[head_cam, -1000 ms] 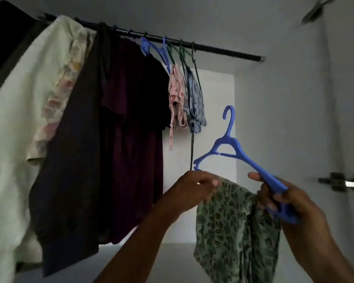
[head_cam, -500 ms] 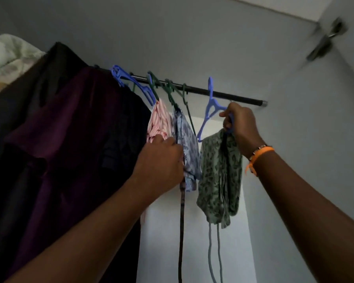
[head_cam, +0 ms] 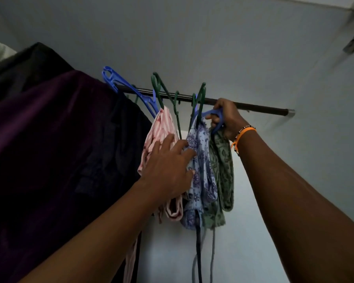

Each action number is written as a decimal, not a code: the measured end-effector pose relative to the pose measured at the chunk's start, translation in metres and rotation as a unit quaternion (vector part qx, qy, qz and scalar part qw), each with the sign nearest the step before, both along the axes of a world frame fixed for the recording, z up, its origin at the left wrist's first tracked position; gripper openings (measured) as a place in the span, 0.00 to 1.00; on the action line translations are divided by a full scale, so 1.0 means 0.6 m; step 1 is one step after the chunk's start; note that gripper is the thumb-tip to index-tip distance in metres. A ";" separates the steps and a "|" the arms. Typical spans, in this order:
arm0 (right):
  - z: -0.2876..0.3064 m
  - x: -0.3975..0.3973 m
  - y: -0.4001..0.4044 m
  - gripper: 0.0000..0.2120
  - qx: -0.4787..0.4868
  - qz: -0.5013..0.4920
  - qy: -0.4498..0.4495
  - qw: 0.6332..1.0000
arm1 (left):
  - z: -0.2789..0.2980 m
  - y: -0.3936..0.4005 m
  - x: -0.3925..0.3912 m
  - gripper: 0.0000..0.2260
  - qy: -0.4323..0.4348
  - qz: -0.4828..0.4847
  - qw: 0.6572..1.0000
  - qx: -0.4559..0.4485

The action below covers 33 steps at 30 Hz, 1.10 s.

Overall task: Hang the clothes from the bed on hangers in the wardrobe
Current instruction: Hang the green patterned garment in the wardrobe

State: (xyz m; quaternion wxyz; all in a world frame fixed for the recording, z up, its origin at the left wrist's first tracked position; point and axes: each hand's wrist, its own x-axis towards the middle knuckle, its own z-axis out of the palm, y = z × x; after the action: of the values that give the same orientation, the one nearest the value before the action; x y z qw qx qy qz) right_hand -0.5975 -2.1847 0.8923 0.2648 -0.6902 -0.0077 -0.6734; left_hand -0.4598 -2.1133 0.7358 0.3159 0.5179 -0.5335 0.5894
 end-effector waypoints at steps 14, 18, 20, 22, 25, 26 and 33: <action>-0.020 0.184 0.094 0.11 0.007 0.118 0.042 0.992 | 0.009 0.073 0.085 0.19 0.031 0.058 0.998 0.023; -0.044 0.211 0.104 0.10 0.004 0.113 0.065 0.992 | -0.004 0.112 0.129 0.21 0.039 0.089 0.993 0.060; -0.062 0.216 0.110 0.15 0.008 0.102 0.061 0.993 | -0.014 0.129 0.144 0.22 0.046 0.106 0.989 0.089; -0.086 0.219 0.116 0.20 0.019 0.075 0.035 0.996 | -0.027 0.147 0.151 0.22 0.047 0.109 0.986 0.117; -0.142 0.213 0.130 0.19 0.036 0.075 0.018 0.996 | -0.055 0.173 0.147 0.21 0.051 0.080 0.986 0.137; -0.167 0.206 0.138 0.18 0.048 0.077 0.023 0.996 | -0.066 0.183 0.141 0.21 0.052 0.068 0.986 0.142; -0.331 0.154 0.210 0.10 0.139 0.019 0.070 0.988 | -0.145 0.237 0.104 0.20 0.120 -0.020 0.968 0.220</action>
State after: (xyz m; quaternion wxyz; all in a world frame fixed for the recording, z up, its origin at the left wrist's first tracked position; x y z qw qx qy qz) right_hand -0.5051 -2.0589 0.6934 0.3709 -0.6922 0.0913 -0.6124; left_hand -0.3972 -1.9711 0.6486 0.2675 0.6310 -0.6183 0.3846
